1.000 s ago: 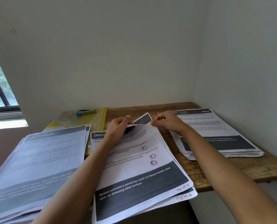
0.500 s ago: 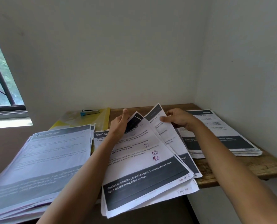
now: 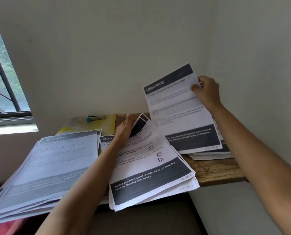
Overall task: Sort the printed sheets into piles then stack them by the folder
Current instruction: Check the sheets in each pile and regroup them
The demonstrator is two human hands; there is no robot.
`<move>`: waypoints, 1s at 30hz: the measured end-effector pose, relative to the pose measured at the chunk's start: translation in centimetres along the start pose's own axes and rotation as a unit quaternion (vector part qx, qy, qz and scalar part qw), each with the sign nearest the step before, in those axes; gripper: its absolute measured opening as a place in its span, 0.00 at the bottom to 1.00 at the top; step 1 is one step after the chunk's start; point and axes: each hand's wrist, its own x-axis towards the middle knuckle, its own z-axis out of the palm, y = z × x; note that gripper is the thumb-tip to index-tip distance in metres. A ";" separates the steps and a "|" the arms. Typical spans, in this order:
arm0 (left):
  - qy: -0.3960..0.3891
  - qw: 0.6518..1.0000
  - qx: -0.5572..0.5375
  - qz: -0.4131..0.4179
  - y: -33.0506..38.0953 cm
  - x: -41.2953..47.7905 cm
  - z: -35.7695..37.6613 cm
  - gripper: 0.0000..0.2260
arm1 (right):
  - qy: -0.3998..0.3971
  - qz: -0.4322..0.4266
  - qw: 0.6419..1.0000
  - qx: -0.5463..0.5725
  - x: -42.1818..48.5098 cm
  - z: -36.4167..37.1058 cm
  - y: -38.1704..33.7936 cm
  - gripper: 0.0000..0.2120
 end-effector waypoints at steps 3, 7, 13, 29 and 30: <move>0.015 0.998 -0.053 -0.001 0.6 -0.2 -0.3 0.36 | 0.085 -0.027 0.996 0.005 0.7 -2.2 -0.9 0.08; 0.031 0.998 -0.057 0.013 2.2 -1.0 -1.5 0.31 | 0.148 -0.065 0.986 0.051 1.2 -5.1 -3.4 0.06; 0.058 0.995 -0.084 0.015 2.7 -2.5 -4.8 0.30 | 0.162 -0.014 0.980 0.113 2.1 -5.4 -5.1 0.10; 0.162 0.986 -0.044 -0.004 1.3 -4.6 -9.1 0.29 | -0.271 0.075 0.959 0.008 -8.7 10.9 -4.2 0.11; 0.159 0.987 0.000 0.009 1.3 -4.7 -8.7 0.26 | -0.283 0.077 0.956 0.007 -9.1 11.4 -4.0 0.11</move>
